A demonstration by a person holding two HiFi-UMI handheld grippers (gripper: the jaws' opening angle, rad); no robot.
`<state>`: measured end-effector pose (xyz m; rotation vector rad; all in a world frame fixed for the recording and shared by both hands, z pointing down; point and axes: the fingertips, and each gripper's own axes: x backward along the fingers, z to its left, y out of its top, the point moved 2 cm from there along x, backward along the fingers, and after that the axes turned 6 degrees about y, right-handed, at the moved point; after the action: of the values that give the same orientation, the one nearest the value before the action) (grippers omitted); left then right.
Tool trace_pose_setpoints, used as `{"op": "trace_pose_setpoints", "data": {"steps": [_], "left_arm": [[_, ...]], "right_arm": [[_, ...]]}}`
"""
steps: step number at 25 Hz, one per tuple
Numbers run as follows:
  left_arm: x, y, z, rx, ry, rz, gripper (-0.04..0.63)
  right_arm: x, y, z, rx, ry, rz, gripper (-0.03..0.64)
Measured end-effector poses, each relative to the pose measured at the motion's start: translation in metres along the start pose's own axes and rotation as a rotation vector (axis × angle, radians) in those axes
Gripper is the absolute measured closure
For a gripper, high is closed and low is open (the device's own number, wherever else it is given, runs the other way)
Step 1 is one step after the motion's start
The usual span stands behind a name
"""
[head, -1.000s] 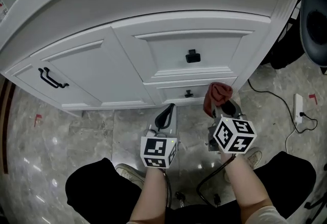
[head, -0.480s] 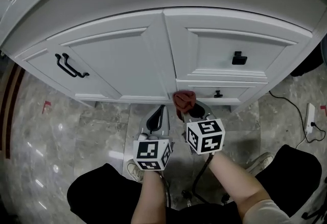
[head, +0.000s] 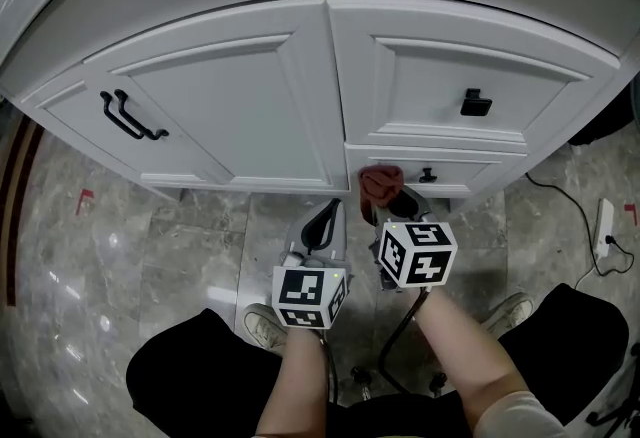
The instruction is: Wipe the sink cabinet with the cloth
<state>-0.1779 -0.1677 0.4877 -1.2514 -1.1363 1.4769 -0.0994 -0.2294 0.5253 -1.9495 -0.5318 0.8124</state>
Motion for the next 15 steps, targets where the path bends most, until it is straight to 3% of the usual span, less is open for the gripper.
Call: {"op": "trace_pose_setpoints", "data": {"steps": [10, 15], "left_arm": [[-0.006, 0.001, -0.007, 0.002, -0.006, -0.002, 0.595], [-0.014, 0.005, -0.023, -0.005, -0.034, -0.003, 0.595]], "right_arm": [[0.02, -0.004, -0.044, -0.125, -0.095, -0.018, 0.535], [0.039, 0.004, -0.045, -0.106, -0.09, -0.019, 0.537]]}}
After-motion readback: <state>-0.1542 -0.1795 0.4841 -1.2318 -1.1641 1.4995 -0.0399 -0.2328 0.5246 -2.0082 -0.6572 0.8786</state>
